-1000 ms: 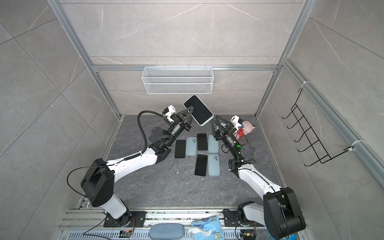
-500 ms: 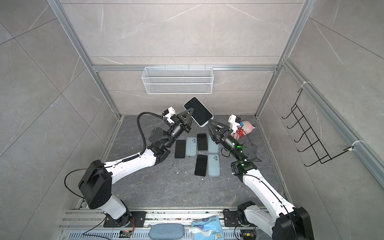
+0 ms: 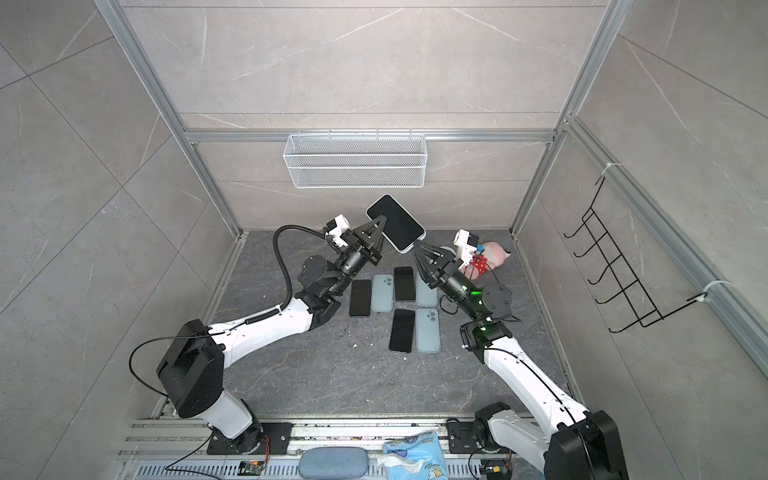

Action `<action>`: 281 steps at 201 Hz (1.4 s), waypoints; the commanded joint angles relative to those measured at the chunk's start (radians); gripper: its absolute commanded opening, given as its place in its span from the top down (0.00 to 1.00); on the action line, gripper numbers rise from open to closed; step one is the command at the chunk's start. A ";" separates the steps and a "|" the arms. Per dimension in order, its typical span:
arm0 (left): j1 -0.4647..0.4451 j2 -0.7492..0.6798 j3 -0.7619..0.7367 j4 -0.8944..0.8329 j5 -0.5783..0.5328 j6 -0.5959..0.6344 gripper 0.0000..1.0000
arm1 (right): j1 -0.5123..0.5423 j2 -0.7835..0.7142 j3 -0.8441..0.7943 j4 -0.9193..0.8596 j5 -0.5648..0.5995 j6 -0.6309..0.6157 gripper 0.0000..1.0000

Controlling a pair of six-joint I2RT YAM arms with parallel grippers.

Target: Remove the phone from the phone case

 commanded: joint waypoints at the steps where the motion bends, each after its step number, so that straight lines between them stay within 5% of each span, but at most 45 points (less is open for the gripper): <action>1: -0.010 -0.028 0.021 0.122 0.012 -0.012 1.00 | 0.011 0.018 -0.004 0.005 -0.008 -0.017 0.64; 93: -0.015 -0.021 0.032 0.123 0.015 -0.008 1.00 | 0.017 0.038 -0.017 0.024 -0.003 -0.021 0.72; 161: -0.018 -0.025 0.039 0.120 0.027 0.012 1.00 | 0.020 0.043 -0.015 -0.133 0.000 -0.075 0.80; 281: -0.024 -0.030 0.036 0.141 0.020 0.026 1.00 | 0.023 0.092 -0.029 -0.176 0.000 -0.082 0.82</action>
